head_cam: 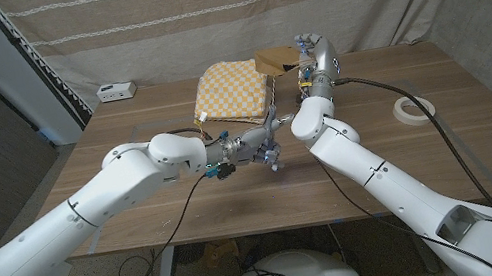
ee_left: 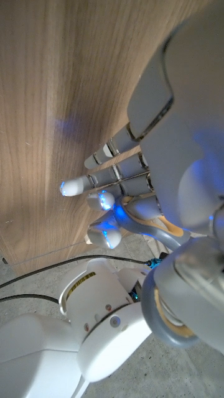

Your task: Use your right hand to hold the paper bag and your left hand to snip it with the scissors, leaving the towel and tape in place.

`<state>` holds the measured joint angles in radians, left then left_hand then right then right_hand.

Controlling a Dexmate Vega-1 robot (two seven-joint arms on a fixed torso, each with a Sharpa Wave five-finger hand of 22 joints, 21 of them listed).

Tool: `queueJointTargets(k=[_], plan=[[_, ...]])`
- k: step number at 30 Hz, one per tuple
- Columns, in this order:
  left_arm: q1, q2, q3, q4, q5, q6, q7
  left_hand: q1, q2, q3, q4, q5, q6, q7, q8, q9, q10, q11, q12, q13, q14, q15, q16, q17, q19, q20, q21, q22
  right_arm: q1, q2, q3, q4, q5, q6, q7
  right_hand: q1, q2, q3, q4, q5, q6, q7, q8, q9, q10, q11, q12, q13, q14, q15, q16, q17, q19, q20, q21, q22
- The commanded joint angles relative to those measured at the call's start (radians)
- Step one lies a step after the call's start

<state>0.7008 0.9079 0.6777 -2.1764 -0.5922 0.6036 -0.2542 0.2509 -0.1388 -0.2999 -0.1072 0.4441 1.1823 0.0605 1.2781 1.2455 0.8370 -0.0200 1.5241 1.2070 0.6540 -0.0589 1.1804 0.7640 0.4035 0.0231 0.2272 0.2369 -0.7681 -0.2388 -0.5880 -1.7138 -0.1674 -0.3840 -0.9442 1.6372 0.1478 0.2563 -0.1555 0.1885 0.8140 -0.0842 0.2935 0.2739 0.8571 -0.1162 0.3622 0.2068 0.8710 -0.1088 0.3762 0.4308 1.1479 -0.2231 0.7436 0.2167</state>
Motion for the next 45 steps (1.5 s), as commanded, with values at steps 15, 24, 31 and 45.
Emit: queueJointTargets(k=[15, 24, 31, 45], plan=[[0.030, -0.029, -0.021, 0.021, -0.025, -0.050, 0.015, 0.013, 0.001, -0.039, 0.041, 0.006, 0.109, 0.104, 0.304, 0.001, 0.014, -0.017, 0.009, 0.003, 0.006, -0.061, 0.012, 0.001, 0.007, -0.002, 0.008, 0.003, -0.008, -0.004, -0.001, 0.006, -0.015, -0.002, -0.004, 0.018, 0.013, 0.001, 0.002, 0.008, -0.006, 0.001, -0.010, 0.005, -0.007, 0.003, -0.008, 0.005, -0.004, -0.114, -0.006, -0.003, -0.022, -0.011, 0.010, 0.002], [0.036, -0.042, -0.025, 0.045, -0.047, -0.071, 0.011, 0.014, 0.001, -0.039, 0.042, 0.007, 0.110, 0.105, 0.304, 0.001, 0.016, -0.016, 0.011, 0.000, 0.006, -0.060, 0.014, 0.001, 0.008, -0.001, 0.008, 0.003, -0.009, -0.005, -0.003, 0.009, -0.017, -0.001, -0.002, 0.018, 0.015, 0.001, 0.002, 0.009, -0.004, 0.002, -0.012, 0.007, -0.006, 0.005, -0.012, 0.006, -0.006, -0.113, -0.007, -0.004, -0.027, -0.011, 0.013, 0.003], [0.041, -0.043, -0.029, 0.050, -0.060, -0.075, 0.013, 0.015, 0.001, -0.039, 0.043, 0.007, 0.110, 0.105, 0.304, 0.001, 0.016, -0.015, 0.009, -0.004, 0.006, -0.061, 0.015, 0.001, 0.008, -0.003, 0.007, 0.003, -0.008, -0.007, -0.005, 0.010, -0.017, -0.001, 0.002, 0.018, 0.015, 0.000, 0.003, 0.009, -0.005, 0.003, -0.015, 0.008, -0.008, 0.000, -0.015, 0.006, -0.005, -0.113, -0.007, -0.005, -0.031, -0.011, 0.015, 0.003], [0.000, -0.016, 0.017, 0.001, 0.026, -0.047, -0.001, 0.016, 0.001, -0.039, 0.044, 0.007, 0.113, 0.106, 0.304, 0.001, 0.021, -0.013, 0.018, 0.005, 0.005, -0.064, 0.019, 0.002, 0.007, -0.003, 0.007, 0.004, -0.001, -0.004, -0.007, 0.022, -0.015, 0.000, 0.005, 0.017, 0.018, 0.000, 0.005, 0.010, -0.003, 0.002, -0.018, 0.010, -0.006, 0.000, -0.018, 0.006, -0.007, -0.112, -0.008, -0.007, -0.036, -0.011, 0.020, 0.003]])
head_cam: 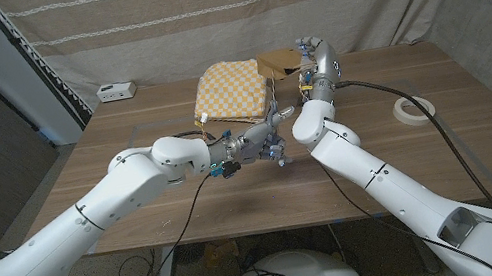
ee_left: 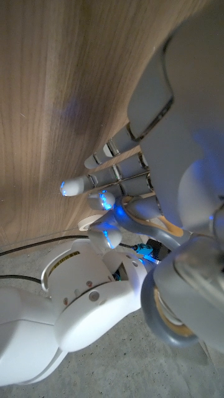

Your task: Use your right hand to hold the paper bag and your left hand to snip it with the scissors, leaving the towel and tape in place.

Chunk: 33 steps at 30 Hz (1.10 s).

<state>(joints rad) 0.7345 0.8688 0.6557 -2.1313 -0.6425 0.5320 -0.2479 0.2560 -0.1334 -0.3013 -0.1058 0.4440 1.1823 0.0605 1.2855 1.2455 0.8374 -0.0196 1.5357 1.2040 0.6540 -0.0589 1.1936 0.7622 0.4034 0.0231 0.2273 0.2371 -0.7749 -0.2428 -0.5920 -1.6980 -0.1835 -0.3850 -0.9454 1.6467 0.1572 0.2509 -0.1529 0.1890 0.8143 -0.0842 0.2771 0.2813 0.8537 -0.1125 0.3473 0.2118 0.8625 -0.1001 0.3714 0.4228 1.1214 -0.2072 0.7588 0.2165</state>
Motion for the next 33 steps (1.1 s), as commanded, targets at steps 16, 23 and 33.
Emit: queueJointTargets(k=[16, 23, 33], plan=[[-0.016, -0.001, 0.023, -0.002, 0.036, 0.004, -0.021, 0.013, -0.006, -0.038, 0.044, 0.007, 0.118, 0.106, 0.297, 0.000, 0.018, -0.016, 0.009, 0.010, 0.007, -0.065, 0.009, 0.002, 0.010, -0.003, 0.008, 0.003, 0.010, -0.004, -0.014, 0.013, -0.006, 0.002, 0.014, 0.005, 0.008, 0.004, 0.004, 0.011, -0.004, 0.003, -0.007, 0.005, 0.000, -0.001, -0.008, 0.002, 0.001, -0.120, -0.005, -0.001, -0.015, -0.027, 0.011, 0.004], [-0.011, -0.011, 0.020, 0.006, 0.035, -0.011, -0.011, 0.013, -0.006, -0.039, 0.046, 0.007, 0.119, 0.106, 0.297, 0.000, 0.023, -0.013, -0.001, -0.008, 0.006, -0.064, 0.012, 0.002, 0.009, -0.006, 0.007, 0.003, 0.011, -0.005, -0.015, 0.017, -0.010, 0.005, 0.011, 0.003, 0.007, 0.003, 0.004, 0.011, -0.003, 0.002, -0.009, 0.005, 0.000, -0.002, -0.011, 0.002, 0.001, -0.121, -0.004, -0.002, -0.018, -0.027, 0.014, 0.004], [-0.018, -0.030, 0.020, 0.032, 0.032, -0.023, -0.011, 0.014, -0.006, -0.038, 0.047, 0.007, 0.118, 0.105, 0.296, 0.000, 0.018, -0.013, 0.008, 0.008, 0.008, -0.063, 0.012, -0.002, 0.008, -0.003, 0.007, 0.003, 0.007, -0.004, -0.008, 0.023, -0.012, 0.017, -0.004, 0.002, 0.007, 0.002, 0.004, 0.011, -0.005, 0.000, -0.013, 0.006, -0.002, -0.001, -0.015, 0.002, 0.000, -0.121, -0.005, -0.003, -0.023, -0.027, 0.017, 0.004]])
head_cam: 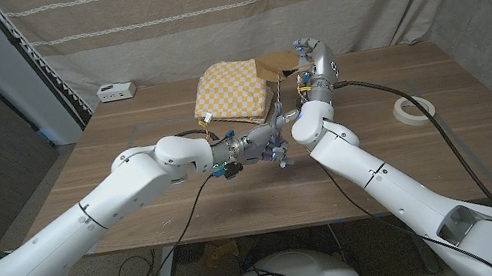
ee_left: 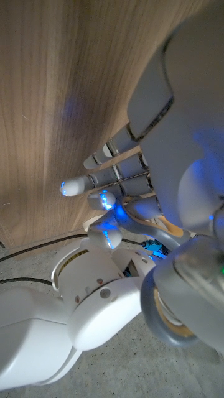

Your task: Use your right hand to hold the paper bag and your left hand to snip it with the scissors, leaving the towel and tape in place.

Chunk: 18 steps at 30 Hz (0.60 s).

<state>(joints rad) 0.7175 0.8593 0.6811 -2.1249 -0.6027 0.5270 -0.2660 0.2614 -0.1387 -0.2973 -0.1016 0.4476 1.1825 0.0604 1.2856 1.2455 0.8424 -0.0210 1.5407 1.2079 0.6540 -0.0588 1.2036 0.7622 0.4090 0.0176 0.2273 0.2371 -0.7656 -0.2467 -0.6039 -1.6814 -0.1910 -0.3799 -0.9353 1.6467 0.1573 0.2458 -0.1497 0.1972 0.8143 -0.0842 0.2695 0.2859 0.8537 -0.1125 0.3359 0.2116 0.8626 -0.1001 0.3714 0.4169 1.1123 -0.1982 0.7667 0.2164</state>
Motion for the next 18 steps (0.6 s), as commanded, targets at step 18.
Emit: queueJointTargets(k=[18], plan=[[-0.027, -0.043, 0.015, 0.065, 0.001, -0.034, -0.024, 0.008, -0.001, -0.042, 0.047, 0.004, 0.119, 0.106, 0.297, 0.000, 0.015, -0.010, 0.010, 0.010, 0.005, -0.064, 0.008, 0.001, 0.004, 0.001, 0.007, 0.004, 0.003, 0.006, 0.003, 0.024, -0.010, 0.018, -0.019, 0.001, 0.007, 0.006, 0.000, 0.005, -0.004, -0.001, -0.010, 0.005, 0.000, -0.002, -0.008, 0.003, 0.000, -0.122, -0.004, 0.002, -0.021, -0.036, 0.016, 0.004]])
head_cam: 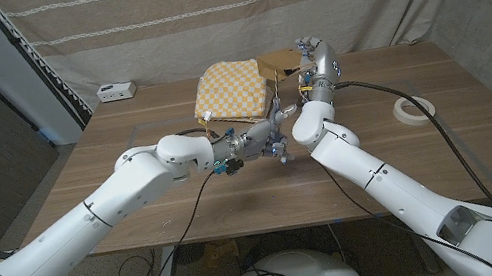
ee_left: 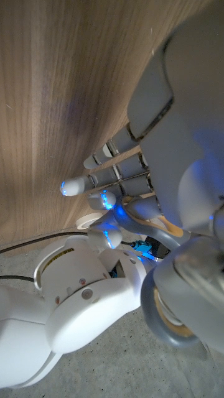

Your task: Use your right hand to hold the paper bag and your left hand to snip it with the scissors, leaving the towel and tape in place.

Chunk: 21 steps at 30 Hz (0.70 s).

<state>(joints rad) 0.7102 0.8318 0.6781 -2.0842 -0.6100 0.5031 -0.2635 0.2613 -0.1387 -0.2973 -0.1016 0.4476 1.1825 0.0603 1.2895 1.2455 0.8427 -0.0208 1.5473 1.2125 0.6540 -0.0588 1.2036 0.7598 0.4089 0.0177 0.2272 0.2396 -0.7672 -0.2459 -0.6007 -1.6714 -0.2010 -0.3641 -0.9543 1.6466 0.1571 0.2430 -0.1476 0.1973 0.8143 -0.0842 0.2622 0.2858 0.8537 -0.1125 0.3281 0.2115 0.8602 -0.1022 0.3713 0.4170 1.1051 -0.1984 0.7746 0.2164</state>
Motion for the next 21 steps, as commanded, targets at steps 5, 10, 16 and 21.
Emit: queueJointTargets(k=[5, 10, 16, 21], plan=[[-0.023, -0.014, 0.024, 0.022, 0.011, -0.003, -0.032, 0.009, -0.001, -0.042, 0.047, 0.004, 0.119, 0.106, 0.293, 0.000, 0.015, -0.012, 0.005, 0.007, 0.005, -0.066, 0.007, 0.002, 0.004, 0.001, 0.008, 0.002, 0.007, 0.007, 0.003, 0.020, 0.002, 0.003, -0.003, 0.001, 0.008, 0.009, -0.002, 0.005, -0.004, -0.001, -0.004, 0.006, -0.001, -0.006, -0.002, 0.004, 0.003, -0.120, -0.003, 0.002, -0.017, -0.036, 0.009, 0.004], [-0.028, -0.015, 0.030, 0.024, 0.015, 0.000, -0.041, 0.009, -0.002, -0.043, 0.048, 0.004, 0.119, 0.106, 0.293, 0.000, 0.016, -0.012, 0.004, 0.004, 0.005, -0.064, 0.008, 0.001, 0.003, 0.001, 0.008, 0.002, 0.010, 0.008, 0.002, 0.024, 0.004, 0.006, -0.004, 0.002, 0.007, 0.009, -0.002, 0.005, -0.004, -0.001, -0.005, 0.007, -0.001, -0.004, -0.004, 0.004, 0.003, -0.120, -0.003, 0.001, -0.020, -0.036, 0.011, 0.003], [-0.033, -0.020, 0.035, 0.032, 0.020, -0.002, -0.046, 0.009, -0.002, -0.043, 0.048, 0.004, 0.119, 0.106, 0.293, 0.000, 0.012, -0.012, 0.008, 0.010, 0.005, -0.065, 0.009, -0.001, 0.004, 0.001, 0.008, 0.002, 0.012, 0.006, -0.001, 0.027, 0.004, 0.010, -0.001, 0.002, 0.008, 0.009, -0.003, 0.006, -0.005, 0.000, -0.007, 0.008, 0.000, -0.006, -0.005, 0.004, 0.003, -0.121, -0.003, 0.001, -0.024, -0.036, 0.013, 0.003], [-0.036, -0.024, 0.036, 0.039, 0.022, -0.005, -0.048, 0.009, -0.002, -0.043, 0.049, 0.004, 0.120, 0.106, 0.293, 0.000, 0.015, -0.010, 0.005, 0.006, 0.005, -0.064, 0.011, 0.001, 0.004, 0.001, 0.008, 0.003, 0.013, 0.004, -0.005, 0.023, 0.001, 0.012, 0.003, 0.002, 0.008, 0.009, -0.003, 0.006, -0.004, 0.000, -0.008, 0.009, 0.001, -0.005, -0.006, 0.004, 0.002, -0.120, -0.004, 0.000, -0.027, -0.036, 0.015, 0.004]])
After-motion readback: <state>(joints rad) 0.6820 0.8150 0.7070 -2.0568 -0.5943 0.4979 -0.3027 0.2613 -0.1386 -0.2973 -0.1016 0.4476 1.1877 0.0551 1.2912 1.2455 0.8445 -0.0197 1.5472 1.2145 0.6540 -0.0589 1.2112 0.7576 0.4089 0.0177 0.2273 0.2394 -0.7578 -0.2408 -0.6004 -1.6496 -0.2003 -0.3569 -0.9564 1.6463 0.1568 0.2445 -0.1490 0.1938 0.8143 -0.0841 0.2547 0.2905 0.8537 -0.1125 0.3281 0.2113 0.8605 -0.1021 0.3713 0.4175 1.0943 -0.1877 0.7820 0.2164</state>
